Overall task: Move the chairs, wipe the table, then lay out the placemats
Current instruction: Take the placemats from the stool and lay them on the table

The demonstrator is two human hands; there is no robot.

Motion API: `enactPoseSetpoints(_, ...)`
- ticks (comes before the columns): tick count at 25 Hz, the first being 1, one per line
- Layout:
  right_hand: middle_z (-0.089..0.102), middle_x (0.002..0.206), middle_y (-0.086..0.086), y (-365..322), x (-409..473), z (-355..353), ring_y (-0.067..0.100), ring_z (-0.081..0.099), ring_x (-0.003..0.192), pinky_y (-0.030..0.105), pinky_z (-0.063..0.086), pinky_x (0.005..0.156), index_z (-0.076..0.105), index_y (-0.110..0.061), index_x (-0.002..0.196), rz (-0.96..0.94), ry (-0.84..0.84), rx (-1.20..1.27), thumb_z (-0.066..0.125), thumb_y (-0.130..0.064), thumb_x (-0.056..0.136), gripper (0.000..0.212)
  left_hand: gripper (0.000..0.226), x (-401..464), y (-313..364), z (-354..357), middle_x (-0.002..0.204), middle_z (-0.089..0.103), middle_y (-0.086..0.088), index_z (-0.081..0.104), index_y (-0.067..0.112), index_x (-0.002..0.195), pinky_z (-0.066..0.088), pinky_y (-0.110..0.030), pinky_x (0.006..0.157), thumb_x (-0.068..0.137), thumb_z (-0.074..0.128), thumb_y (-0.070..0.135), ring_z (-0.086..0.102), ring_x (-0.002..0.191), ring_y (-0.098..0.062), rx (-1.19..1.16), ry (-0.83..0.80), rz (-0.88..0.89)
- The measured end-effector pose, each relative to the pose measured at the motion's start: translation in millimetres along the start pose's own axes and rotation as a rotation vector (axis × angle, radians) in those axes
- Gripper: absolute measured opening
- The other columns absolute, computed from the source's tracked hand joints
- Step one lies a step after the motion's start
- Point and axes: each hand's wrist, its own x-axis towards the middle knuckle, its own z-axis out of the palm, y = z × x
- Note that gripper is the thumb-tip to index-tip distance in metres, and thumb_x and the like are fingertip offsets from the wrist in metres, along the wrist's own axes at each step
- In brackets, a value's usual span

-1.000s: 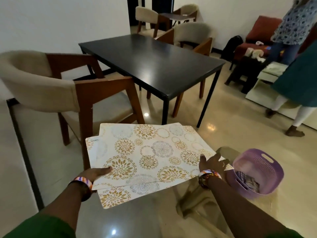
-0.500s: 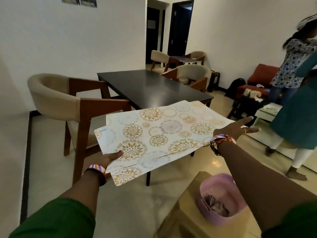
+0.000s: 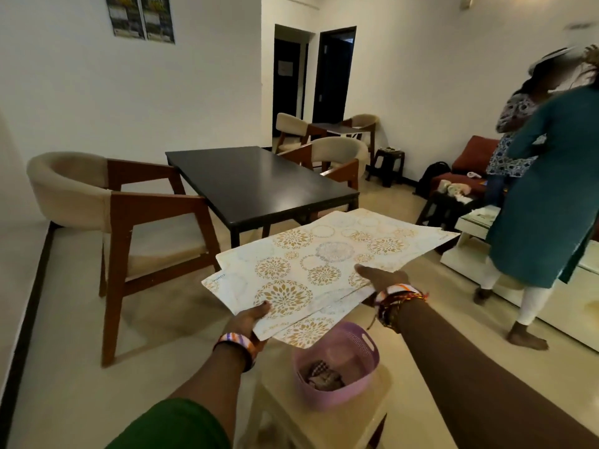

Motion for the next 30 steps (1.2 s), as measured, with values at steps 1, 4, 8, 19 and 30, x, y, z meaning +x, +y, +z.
enactPoseSetpoints(1, 0.052, 0.129, 0.022, 4, -1, -4, 0.037, 0.06, 0.109, 0.04, 0.053, 0.087, 0.034, 0.003, 0.14, 0.001, -0.057, -0.027, 0.069, -0.012, 0.083, 0.068, 0.046, 2, -10, 15, 0.086, 0.074, -0.016, 0.043, 0.0, 0.137, 0.05, -0.025, 0.034, 0.091, 0.049, -0.002, 0.067, 0.042, -0.022, -0.02, -0.004, 0.012)
enactPoseSetpoints(4, 0.041, 0.144, 0.014, 8, 16, -29, 0.034, 0.046, 0.127, 0.044, 0.04, 0.106, 0.03, -0.007, 0.144, -0.223, 0.024, -0.19, 0.058, -0.005, 0.086, 0.064, 0.051, 9, -47, 55, 0.074, 0.076, -0.012, 0.041, 0.005, 0.139, 0.058, -0.036, 0.046, 0.089, 0.048, -0.001, 0.072, 0.057, -0.027, -0.118, -0.1, 0.04)
enactPoseSetpoints(8, 0.056, 0.13, 0.012, -19, 38, -101, 0.031, 0.052, 0.119, 0.043, 0.044, 0.101, 0.047, -0.014, 0.131, -0.566, 0.131, -0.194, 0.055, 0.007, 0.082, 0.053, 0.054, 30, -84, 102, 0.111, 0.07, -0.019, 0.044, 0.006, 0.137, 0.06, -0.046, 0.068, 0.093, 0.046, 0.037, 0.072, 0.089, -0.034, -0.226, -0.245, 0.02)
enactPoseSetpoints(19, 0.051, 0.136, 0.013, -79, 157, -303, 0.031, 0.046, 0.126, 0.048, 0.037, 0.106, 0.039, -0.013, 0.141, -0.45, -0.123, -0.26, 0.05, 0.019, 0.083, 0.067, 0.041, 102, -141, 203, 0.074, 0.074, -0.019, 0.064, -0.003, 0.111, 0.059, -0.048, 0.062, 0.083, 0.061, 0.028, 0.071, 0.066, -0.036, 0.015, -0.095, -0.04)
enactPoseSetpoints(30, 0.057, 0.127, 0.019, -154, 349, -299, 0.038, 0.053, 0.116, 0.045, 0.042, 0.1, 0.053, -0.001, 0.125, -0.374, -0.26, -0.339, 0.054, 0.008, 0.084, 0.042, 0.031, 196, -117, 306, 0.075, 0.069, -0.009, 0.052, 0.0, 0.123, 0.055, -0.028, 0.051, 0.094, 0.052, 0.009, 0.066, 0.055, -0.025, 0.267, 0.273, 0.197)
